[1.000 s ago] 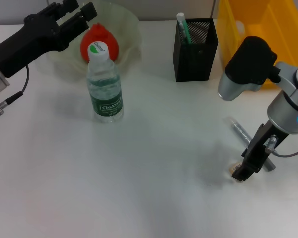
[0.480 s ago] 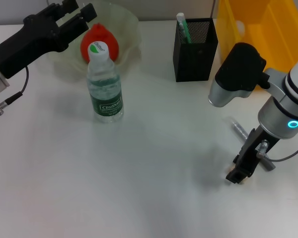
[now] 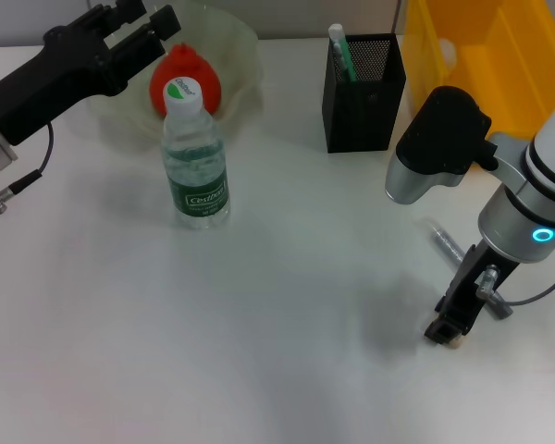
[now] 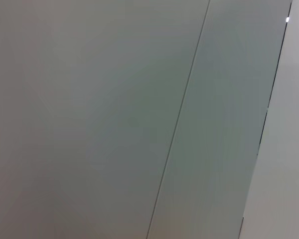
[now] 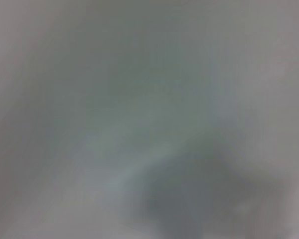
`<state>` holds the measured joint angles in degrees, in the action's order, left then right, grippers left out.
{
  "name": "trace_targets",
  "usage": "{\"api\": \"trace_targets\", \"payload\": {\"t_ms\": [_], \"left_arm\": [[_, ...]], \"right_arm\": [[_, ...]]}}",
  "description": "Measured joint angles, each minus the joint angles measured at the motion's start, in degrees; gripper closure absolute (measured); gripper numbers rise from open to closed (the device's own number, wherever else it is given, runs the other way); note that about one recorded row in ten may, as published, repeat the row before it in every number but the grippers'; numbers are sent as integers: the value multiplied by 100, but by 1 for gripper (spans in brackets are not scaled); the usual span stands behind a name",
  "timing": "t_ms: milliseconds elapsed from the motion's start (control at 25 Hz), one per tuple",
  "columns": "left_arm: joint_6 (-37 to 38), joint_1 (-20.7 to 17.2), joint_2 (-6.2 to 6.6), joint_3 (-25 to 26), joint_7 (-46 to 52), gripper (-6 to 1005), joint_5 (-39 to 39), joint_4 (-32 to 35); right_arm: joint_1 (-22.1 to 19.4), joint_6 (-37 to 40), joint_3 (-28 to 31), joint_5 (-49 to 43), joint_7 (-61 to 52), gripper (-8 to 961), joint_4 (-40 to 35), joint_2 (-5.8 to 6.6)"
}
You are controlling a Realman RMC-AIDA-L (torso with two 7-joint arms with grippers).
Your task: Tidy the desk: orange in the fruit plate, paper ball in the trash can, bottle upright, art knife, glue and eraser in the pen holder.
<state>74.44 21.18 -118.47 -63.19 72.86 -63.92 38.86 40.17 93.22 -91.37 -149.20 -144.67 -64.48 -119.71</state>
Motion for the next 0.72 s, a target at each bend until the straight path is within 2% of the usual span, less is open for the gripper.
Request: {"api": "trace_targets", "payload": {"t_ms": [240,320,360,400,440,480,720], "left_arm": [[0,0,0,0,0,392,3,19],[1,0,0,0,0,392,3,23],[1,0,0,2,0,392,3,25],[1,0,0,2,0,392,3,25],[1,1,0,17,0,392,3,29],[1,7,-1,28,0,392,3,29],[0,31,0,52,0,392,3,1]], "right_arm": [[-1,57,47,-23,0,645,-10,15],[-15,130,231,-13,52,665,-55,29],[-41,240,729,37,237,675,-94,40],[-41,240,729,37,237,679,-94,40],[-56,409,1414,191,535,683,-69,45],[-56,409,1414,191,535,686,-69,45],[-94,549,4114,1191,1664,682,291,98]]}}
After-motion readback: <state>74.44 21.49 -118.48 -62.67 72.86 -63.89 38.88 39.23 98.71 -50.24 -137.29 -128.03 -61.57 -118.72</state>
